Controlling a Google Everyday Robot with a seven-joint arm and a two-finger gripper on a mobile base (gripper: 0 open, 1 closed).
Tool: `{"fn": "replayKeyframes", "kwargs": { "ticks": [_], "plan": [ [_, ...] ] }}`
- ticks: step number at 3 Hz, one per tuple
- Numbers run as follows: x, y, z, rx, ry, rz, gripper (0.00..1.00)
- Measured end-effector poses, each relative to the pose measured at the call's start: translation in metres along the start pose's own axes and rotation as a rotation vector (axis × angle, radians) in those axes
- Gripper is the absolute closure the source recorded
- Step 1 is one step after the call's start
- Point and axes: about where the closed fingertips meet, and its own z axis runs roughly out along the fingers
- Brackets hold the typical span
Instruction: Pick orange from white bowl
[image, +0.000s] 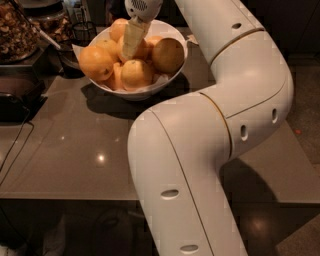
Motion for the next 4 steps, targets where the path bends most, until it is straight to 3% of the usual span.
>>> {"fn": "replayKeyframes", "kwargs": {
  "ticks": [2, 3, 4],
  "plan": [
    [0.000, 0.000, 0.000, 0.000, 0.000, 0.000, 0.00],
    [-0.009, -0.007, 0.003, 0.025, -0.033, -0.006, 0.00],
    [-0.012, -0.006, 0.002, 0.010, -0.067, -0.006, 0.00]
  ]
}}
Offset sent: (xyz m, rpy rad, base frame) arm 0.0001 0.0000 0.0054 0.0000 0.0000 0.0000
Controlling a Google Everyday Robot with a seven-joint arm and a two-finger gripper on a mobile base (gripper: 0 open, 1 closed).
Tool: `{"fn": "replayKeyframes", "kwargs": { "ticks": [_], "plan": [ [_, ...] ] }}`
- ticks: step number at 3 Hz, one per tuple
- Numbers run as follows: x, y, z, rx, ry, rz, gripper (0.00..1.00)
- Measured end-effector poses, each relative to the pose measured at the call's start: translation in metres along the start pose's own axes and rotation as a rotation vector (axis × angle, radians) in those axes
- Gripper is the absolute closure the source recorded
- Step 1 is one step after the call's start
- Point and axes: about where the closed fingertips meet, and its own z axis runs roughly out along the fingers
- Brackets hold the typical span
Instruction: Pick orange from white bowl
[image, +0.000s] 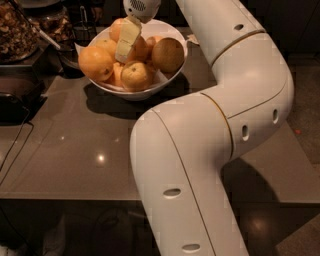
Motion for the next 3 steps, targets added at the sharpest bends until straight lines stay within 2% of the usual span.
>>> {"fn": "replayKeyframes", "kwargs": {
  "ticks": [1, 2, 3],
  "plan": [
    [-0.0024, 0.0027, -0.0015, -0.012, -0.016, -0.003, 0.18],
    [-0.0031, 0.0039, -0.0041, -0.016, -0.026, 0.000, 0.28],
    [-0.0033, 0.0040, -0.0072, -0.014, -0.034, -0.004, 0.32]
  ]
}}
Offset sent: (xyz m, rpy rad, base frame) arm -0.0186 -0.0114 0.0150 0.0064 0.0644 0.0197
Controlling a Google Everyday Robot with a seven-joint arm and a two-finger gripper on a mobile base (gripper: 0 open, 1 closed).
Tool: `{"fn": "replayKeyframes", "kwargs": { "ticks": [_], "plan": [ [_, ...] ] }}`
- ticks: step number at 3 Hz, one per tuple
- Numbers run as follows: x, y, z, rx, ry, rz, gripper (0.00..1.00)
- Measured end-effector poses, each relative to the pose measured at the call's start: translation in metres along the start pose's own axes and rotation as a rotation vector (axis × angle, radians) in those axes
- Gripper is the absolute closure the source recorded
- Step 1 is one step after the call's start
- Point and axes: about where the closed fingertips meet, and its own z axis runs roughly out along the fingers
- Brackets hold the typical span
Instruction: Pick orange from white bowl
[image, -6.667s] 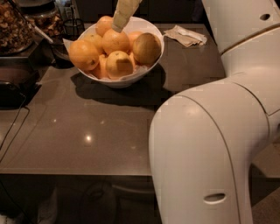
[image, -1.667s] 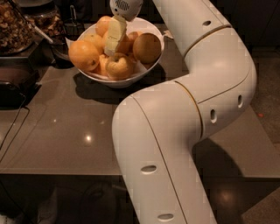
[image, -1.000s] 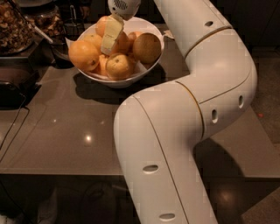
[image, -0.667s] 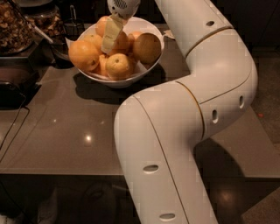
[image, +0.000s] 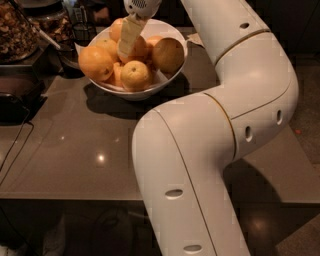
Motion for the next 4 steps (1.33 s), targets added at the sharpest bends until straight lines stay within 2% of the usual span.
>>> {"fn": "replayKeyframes", "kwargs": {
  "ticks": [1, 3, 4],
  "plan": [
    [0.002, 0.000, 0.002, -0.004, 0.004, -0.001, 0.30],
    [0.010, -0.003, 0.029, -0.033, 0.046, 0.000, 0.32],
    [0.012, -0.006, 0.037, -0.032, 0.058, -0.009, 0.51]
  ]
}}
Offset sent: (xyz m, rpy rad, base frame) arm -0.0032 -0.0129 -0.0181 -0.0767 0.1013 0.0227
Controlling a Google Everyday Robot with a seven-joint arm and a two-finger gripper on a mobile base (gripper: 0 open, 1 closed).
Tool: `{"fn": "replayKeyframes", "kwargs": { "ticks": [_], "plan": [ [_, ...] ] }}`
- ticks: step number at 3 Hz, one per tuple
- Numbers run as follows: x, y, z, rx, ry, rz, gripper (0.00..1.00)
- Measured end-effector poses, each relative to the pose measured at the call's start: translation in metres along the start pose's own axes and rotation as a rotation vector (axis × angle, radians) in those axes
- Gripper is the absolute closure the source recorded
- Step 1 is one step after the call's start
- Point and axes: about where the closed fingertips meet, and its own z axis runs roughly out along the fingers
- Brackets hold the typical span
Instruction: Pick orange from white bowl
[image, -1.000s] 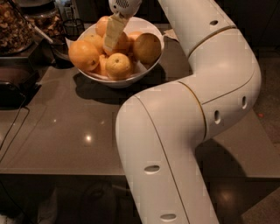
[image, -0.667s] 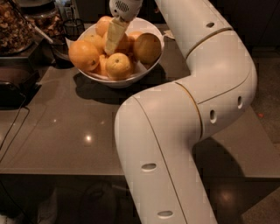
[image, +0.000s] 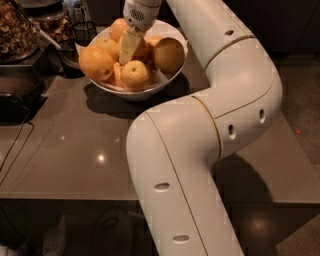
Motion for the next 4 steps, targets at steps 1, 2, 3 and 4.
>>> {"fn": "replayKeyframes", "kwargs": {
  "ticks": [1, 2, 3, 4],
  "plan": [
    [-0.007, -0.003, -0.005, 0.028, -0.013, -0.036, 0.74],
    [-0.011, -0.006, -0.002, 0.036, -0.030, -0.036, 0.97],
    [-0.016, -0.001, -0.020, 0.018, -0.132, -0.041, 1.00],
    [-0.023, 0.006, -0.034, -0.008, -0.221, -0.049, 1.00]
  ]
}}
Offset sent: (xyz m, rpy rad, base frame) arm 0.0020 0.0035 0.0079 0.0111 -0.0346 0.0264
